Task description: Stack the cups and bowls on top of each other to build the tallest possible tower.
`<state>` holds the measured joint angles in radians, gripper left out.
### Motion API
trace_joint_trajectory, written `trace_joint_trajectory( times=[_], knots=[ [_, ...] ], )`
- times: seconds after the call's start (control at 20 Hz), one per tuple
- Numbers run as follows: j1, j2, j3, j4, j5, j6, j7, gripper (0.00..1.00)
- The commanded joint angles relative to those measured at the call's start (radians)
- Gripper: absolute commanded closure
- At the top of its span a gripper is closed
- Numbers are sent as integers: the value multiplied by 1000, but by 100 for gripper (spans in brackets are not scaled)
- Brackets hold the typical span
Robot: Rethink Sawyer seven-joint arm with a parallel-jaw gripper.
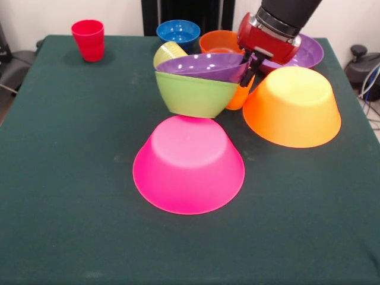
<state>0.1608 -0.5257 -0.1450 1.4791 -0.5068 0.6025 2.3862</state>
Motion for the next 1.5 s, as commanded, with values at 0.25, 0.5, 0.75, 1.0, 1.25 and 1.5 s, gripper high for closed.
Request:
trace_joint_trajectory(
  times=[0.25, 0.5, 0.75, 1.0, 1.25, 1.5],
  knots=[
    [-23, -11, 152, 7, -44, 3, -167, 100],
    [0, -10, 130, -16, -68, -22, -132, 100],
    [101, 14, 11, -83, -198, -196, 0, 100],
    [295, 145, -259, -182, -290, -461, 308, 100],
    [447, 406, -655, -230, 34, -818, 381, 100],
    [424, 398, -648, -183, 179, -887, 204, 100]
  ],
)
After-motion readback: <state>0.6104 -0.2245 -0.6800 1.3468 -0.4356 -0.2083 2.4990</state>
